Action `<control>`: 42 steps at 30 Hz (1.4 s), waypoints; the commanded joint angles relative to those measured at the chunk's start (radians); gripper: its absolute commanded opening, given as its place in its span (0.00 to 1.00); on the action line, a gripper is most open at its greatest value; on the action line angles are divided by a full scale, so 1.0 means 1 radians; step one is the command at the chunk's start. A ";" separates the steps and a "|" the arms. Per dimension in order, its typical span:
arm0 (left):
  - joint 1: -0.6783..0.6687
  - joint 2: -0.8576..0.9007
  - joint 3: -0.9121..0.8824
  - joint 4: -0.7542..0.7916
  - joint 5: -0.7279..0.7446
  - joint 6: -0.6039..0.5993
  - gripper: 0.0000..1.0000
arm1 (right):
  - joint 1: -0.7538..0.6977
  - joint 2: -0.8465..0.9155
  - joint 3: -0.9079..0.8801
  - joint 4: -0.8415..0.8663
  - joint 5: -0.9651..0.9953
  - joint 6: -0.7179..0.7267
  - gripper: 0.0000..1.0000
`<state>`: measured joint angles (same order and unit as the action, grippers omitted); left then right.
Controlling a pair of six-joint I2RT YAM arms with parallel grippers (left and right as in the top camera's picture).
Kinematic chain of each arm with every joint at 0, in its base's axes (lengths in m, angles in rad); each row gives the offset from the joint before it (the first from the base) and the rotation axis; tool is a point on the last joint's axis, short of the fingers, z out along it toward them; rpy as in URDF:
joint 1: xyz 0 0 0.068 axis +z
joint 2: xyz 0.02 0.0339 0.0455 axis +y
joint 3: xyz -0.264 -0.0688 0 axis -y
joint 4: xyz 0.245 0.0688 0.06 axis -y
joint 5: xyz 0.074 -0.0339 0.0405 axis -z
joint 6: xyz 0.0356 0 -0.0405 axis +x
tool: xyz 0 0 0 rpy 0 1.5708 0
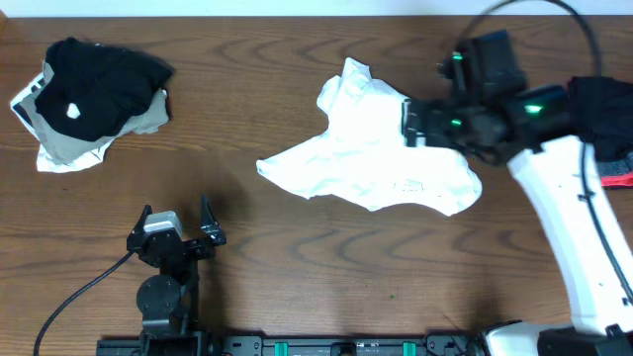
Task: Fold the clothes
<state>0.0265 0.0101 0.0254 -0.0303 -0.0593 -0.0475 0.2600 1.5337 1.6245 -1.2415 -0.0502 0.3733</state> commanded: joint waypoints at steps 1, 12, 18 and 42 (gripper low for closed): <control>0.007 -0.006 -0.021 -0.036 -0.016 0.010 0.98 | -0.083 -0.002 -0.006 -0.064 0.129 0.024 0.99; 0.007 -0.006 -0.021 -0.036 -0.016 0.010 0.98 | -0.175 -0.002 -0.360 0.087 -0.075 0.049 0.99; 0.007 -0.006 -0.021 -0.036 -0.015 0.010 0.98 | -0.159 -0.002 -0.553 0.267 -0.086 0.060 0.99; 0.007 -0.006 -0.021 -0.036 -0.015 0.010 0.98 | -0.174 0.018 -0.744 0.599 0.037 0.225 0.74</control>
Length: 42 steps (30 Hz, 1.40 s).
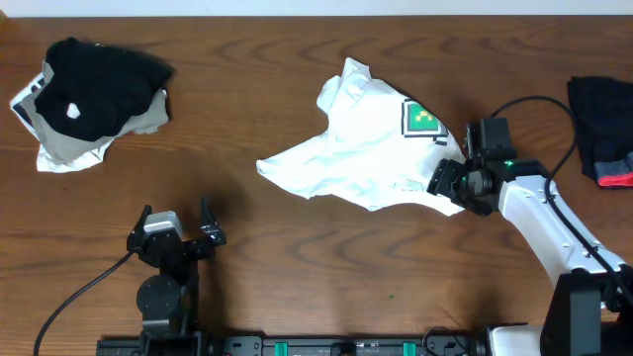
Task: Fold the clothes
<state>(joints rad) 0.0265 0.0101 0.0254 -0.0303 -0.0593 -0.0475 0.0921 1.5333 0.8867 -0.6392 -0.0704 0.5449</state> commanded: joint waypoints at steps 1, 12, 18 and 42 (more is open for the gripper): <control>0.007 -0.006 -0.021 -0.036 -0.015 0.010 0.98 | -0.010 0.026 -0.006 -0.002 0.058 0.063 0.75; 0.007 -0.006 -0.021 -0.036 -0.015 0.010 0.98 | -0.014 0.149 -0.006 0.032 0.047 0.068 0.76; 0.007 -0.006 -0.021 -0.036 -0.015 0.010 0.98 | -0.017 0.207 -0.006 0.073 0.047 0.076 0.72; 0.007 -0.006 -0.021 -0.036 -0.015 0.010 0.98 | 0.033 -0.040 0.023 0.040 -0.101 0.074 0.01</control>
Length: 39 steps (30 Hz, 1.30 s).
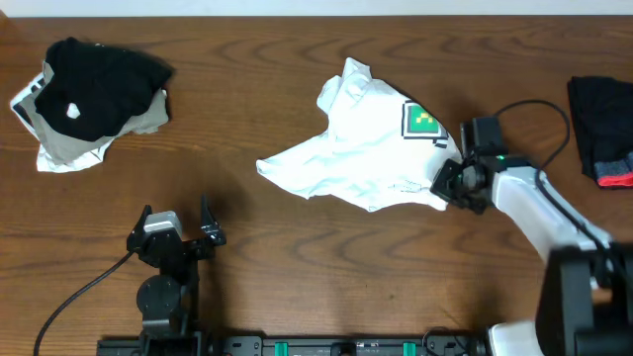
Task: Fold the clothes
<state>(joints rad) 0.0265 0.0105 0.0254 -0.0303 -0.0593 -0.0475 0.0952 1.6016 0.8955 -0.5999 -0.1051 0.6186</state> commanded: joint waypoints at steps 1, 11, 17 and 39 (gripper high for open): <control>0.007 -0.006 -0.021 -0.036 -0.015 0.010 0.98 | 0.043 -0.148 0.014 0.002 -0.087 0.001 0.01; 0.007 -0.006 -0.021 -0.036 -0.015 0.010 0.98 | 0.238 -0.421 0.014 0.052 -0.163 0.070 0.01; 0.007 -0.006 -0.021 -0.036 -0.015 0.010 0.98 | 0.365 -0.409 0.014 0.160 -0.188 0.145 0.01; 0.007 -0.006 -0.021 -0.036 -0.015 0.010 0.98 | 0.625 -0.047 0.014 0.562 -0.245 0.303 0.01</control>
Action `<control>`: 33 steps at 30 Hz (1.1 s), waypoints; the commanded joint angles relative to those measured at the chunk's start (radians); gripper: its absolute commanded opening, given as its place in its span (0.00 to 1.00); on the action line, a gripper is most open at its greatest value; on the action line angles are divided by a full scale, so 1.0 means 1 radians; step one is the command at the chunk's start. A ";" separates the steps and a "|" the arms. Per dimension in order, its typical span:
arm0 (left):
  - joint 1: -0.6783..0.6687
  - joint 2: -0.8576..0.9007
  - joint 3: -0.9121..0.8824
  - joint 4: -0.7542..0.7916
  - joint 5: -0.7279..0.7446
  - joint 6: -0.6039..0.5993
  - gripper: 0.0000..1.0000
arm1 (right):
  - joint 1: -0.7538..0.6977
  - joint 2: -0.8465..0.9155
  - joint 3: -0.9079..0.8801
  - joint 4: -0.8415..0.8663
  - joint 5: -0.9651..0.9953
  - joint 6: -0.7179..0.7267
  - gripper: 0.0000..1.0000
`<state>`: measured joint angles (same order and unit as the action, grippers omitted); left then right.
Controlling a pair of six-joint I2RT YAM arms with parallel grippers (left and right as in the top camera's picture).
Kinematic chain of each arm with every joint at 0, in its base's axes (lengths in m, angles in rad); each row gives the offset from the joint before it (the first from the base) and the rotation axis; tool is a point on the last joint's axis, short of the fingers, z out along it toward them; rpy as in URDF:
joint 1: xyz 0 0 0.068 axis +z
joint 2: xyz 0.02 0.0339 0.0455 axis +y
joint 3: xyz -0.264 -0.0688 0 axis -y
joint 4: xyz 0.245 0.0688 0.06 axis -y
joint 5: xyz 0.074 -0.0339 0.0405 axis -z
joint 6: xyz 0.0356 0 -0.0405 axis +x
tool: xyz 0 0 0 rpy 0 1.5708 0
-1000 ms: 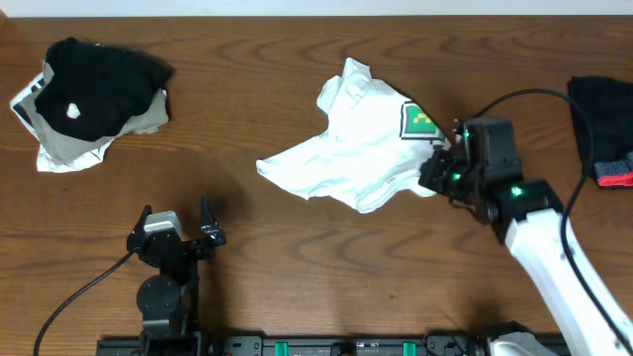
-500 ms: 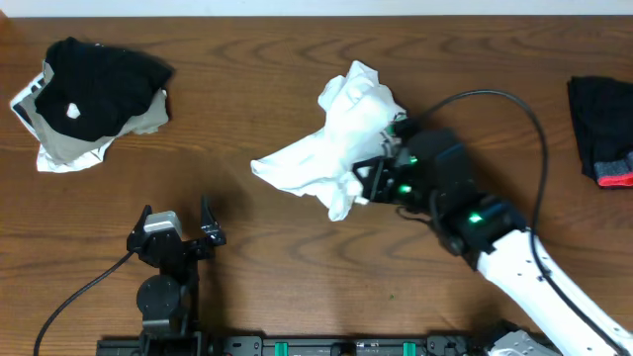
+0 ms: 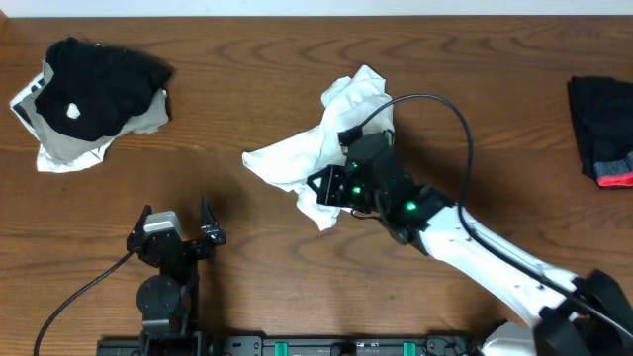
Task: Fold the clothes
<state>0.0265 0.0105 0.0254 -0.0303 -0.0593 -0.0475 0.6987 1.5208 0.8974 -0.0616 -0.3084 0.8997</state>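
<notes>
A white shirt [image 3: 297,156] lies bunched in the middle of the table, its right side drawn over to the left, and a flap [image 3: 322,213] hangs below the gripper. My right gripper [image 3: 324,188] sits on the shirt's lower left part, shut on the cloth. The arm runs back to the lower right. No print shows on the shirt. My left gripper [image 3: 178,218] rests open near the front edge, left of centre, well away from the shirt.
A pile with a black garment on top of beige and white ones [image 3: 89,84] sits at the far left back. A black garment with a red edge [image 3: 598,124] lies at the right edge. The right arm's cable [image 3: 460,119] arcs over the table.
My right gripper was at the shirt's right hem and is now at its left side with cloth in it. The shirt's right half now lies over the left, and the green print is hidden.
First my right arm hovered over the spread shirt's upper right. Then the gripper was down at the right hem, the green print showing, and stayed there a moment later. Now the hem is across at the left and the shirt is bunched. The left arm never moved.
</notes>
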 commanded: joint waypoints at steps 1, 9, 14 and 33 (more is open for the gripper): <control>0.007 -0.006 -0.021 -0.036 -0.015 0.010 0.98 | 0.028 0.039 0.013 0.027 -0.040 0.021 0.01; 0.007 -0.006 -0.021 -0.036 -0.015 0.010 0.98 | 0.113 0.047 0.013 0.083 -0.011 0.021 0.01; 0.007 -0.006 -0.021 -0.036 -0.015 0.010 0.98 | 0.176 0.048 0.013 0.092 0.069 0.021 0.01; 0.007 -0.006 -0.021 -0.036 -0.016 0.010 0.98 | 0.159 0.050 0.054 -0.023 0.099 -0.267 0.42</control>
<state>0.0265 0.0105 0.0254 -0.0303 -0.0593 -0.0475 0.8803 1.5635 0.9089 -0.0540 -0.2272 0.7597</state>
